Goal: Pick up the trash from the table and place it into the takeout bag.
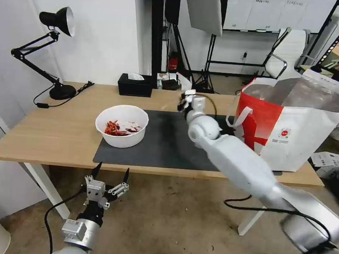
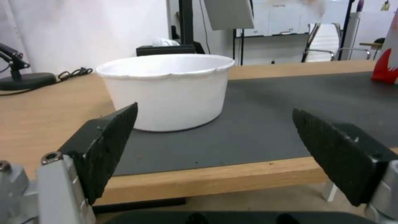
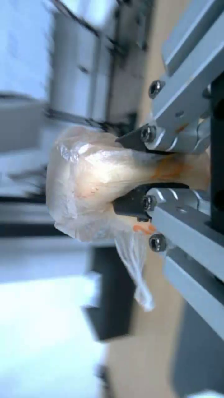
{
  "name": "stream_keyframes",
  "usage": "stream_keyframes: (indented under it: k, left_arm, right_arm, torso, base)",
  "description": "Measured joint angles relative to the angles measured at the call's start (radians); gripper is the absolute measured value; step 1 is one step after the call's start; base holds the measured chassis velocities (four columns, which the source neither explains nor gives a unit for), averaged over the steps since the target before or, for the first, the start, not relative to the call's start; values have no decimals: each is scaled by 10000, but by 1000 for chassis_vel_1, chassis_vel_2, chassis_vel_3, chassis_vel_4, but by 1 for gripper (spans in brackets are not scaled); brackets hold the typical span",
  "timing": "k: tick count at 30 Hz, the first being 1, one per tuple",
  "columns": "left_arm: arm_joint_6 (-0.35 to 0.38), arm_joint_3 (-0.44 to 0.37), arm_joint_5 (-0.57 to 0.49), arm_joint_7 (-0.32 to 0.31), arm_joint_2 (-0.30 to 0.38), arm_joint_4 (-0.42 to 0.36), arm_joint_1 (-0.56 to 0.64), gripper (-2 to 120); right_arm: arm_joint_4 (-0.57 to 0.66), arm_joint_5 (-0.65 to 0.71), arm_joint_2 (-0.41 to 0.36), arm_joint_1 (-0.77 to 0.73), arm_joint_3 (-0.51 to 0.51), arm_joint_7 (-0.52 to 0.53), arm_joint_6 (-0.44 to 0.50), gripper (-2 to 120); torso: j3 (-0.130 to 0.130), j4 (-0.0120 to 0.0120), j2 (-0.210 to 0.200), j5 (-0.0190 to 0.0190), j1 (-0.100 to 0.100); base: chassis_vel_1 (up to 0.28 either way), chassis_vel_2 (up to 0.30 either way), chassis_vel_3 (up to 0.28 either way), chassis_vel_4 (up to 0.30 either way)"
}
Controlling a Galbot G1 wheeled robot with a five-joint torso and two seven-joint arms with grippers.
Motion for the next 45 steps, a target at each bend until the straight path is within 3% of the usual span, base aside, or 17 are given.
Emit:
stream_keyframes:
  k: [6,8,16,27,29,32,39,45]
  left_arm:
    - [0,0,-1,0,32,-78,48,100]
    - [0,2,1,0,40,-112,62,100]
    - [0,133,50,1,46,-84,66,100]
    - [45,398,128,3,41,0,-24,100]
    - [48,421,140,2,41,5,-25,100]
    - [54,464,167,3,41,6,-26,100]
    - [56,479,187,3,37,-11,15,100]
    - [58,468,189,2,47,-37,41,100]
  right_arm:
    - [1726,-58,-1045,-575,977,741,25,6]
    - [2427,89,-1705,-937,1717,1114,-3,6]
    - [2911,1104,-3206,-1429,3148,2175,-366,6]
    - [2848,1385,-4160,-1942,3619,2750,-1160,6]
    - [2840,1446,-4238,-1966,3653,2753,-1329,8]
    - [2890,1684,-4400,-1981,3714,2752,-1615,25]
    - [3000,1802,-4368,-1978,3704,2749,-1686,44]
    - [3040,1799,-4349,-1975,3659,2750,-1695,70]
  torso:
    - [0,-2,0,2,1]
    - [0,0,0,2,0]
    - [0,-1,0,1,0]
    - [1,1,0,0,1]
    - [1,0,0,0,1]
    - [1,-1,-1,-1,1]
    - [1,1,0,-2,2]
    - [1,1,0,-2,2]
  base:
    - [0,0,0,0]
    - [0,0,0,0]
    - [0,0,0,0]
    - [0,0,0,0]
    - [0,0,0,0]
    - [0,0,0,0]
    - [0,0,0,0]
    - [0,0,0,0]
